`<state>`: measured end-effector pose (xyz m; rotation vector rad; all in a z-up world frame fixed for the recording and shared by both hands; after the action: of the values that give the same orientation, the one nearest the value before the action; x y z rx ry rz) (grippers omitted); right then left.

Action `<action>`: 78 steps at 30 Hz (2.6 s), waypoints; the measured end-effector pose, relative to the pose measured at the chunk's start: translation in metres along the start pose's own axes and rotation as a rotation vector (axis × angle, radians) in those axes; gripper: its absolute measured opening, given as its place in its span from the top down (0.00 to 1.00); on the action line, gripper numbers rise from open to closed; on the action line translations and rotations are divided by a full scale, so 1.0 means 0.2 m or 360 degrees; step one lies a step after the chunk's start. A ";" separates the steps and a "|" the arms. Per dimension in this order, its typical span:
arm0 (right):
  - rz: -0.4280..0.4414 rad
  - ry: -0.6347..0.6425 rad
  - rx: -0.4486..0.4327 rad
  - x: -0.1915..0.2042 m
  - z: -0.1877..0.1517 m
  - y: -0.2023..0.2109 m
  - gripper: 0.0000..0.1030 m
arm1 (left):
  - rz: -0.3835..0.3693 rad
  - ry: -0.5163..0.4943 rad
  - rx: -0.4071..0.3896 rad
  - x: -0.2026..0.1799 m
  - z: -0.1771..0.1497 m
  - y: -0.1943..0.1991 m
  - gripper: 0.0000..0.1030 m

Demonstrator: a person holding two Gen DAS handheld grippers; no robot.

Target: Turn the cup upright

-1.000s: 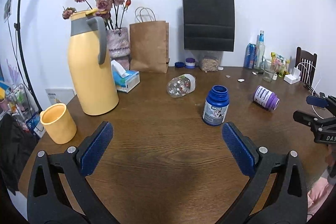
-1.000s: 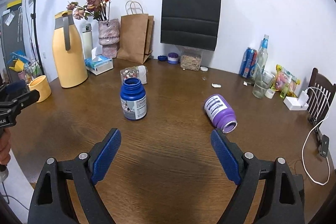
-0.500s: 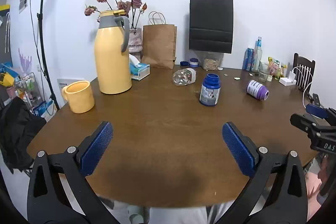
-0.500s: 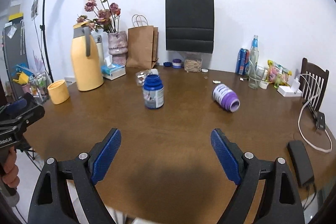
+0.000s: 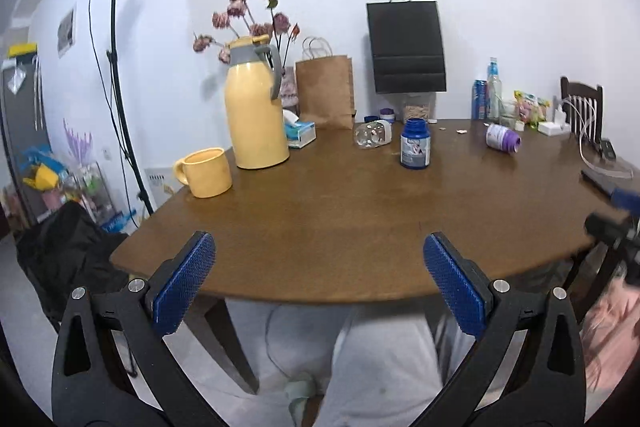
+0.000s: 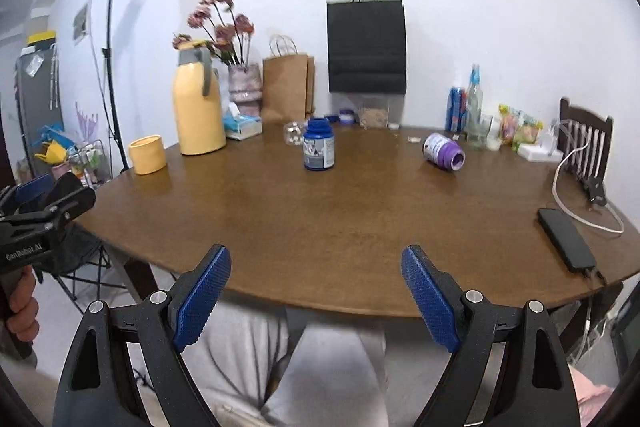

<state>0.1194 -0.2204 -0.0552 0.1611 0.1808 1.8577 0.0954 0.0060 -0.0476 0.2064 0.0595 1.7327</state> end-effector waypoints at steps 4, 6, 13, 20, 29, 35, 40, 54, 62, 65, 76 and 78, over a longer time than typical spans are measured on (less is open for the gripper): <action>0.0028 0.0003 -0.0073 0.02 -0.04 0.12 0.12 | -0.0062 0.0007 -0.0108 -0.03 -0.01 0.10 0.00; 0.0040 0.0018 -0.0079 0.03 -0.03 0.12 0.12 | -0.0056 0.0055 -0.0197 -0.01 0.03 0.14 0.00; 0.0045 0.0017 -0.0058 0.05 -0.03 0.09 0.12 | -0.0062 0.0109 -0.0197 0.01 0.02 0.14 0.00; 0.0051 0.0024 -0.0081 0.05 -0.03 0.10 0.12 | -0.0068 0.0114 -0.0209 0.01 0.02 0.16 0.00; 0.0062 -0.0019 -0.0068 0.03 -0.04 0.10 0.12 | -0.0070 0.0109 -0.0215 0.00 0.01 0.17 0.00; 0.0061 -0.0020 -0.0064 0.03 -0.04 0.09 0.12 | -0.0070 0.0103 -0.0224 0.00 0.01 0.18 0.00; 0.0059 -0.0014 -0.0066 0.03 -0.04 0.09 0.12 | -0.0070 0.0100 -0.0228 0.00 0.02 0.18 0.00; 0.0060 -0.0019 -0.0065 0.03 -0.04 0.09 0.12 | -0.0067 0.0098 -0.0230 0.00 0.03 0.19 0.00; 0.0061 -0.0014 -0.0067 0.02 -0.03 0.09 0.12 | -0.0063 0.0099 -0.0232 0.00 0.03 0.19 0.00; 0.0059 -0.0016 -0.0065 0.02 -0.04 0.09 0.12 | -0.0062 0.0096 -0.0239 0.00 0.04 0.19 0.00; 0.0062 -0.0013 -0.0065 0.02 -0.03 0.10 0.12 | -0.0057 0.0088 -0.0250 0.01 0.05 0.18 0.00; 0.0062 -0.0013 -0.0066 0.02 -0.03 0.09 0.12 | -0.0057 0.0088 -0.0251 0.01 0.06 0.18 0.00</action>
<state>0.0993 -0.2223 -0.0570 0.1443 0.1339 1.8981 0.0622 0.0017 -0.0305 0.0411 -0.0332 1.6988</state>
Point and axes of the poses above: each gripper's, at about its wrist camera, not at the fingertips, and y roughly against the way its jaws point, x to its left, z to its top, the point moved 7 cm from there along -y, roughly the way its jaws point, and after that the axes turned 10 degrees about -x, right-handed, at the moved point
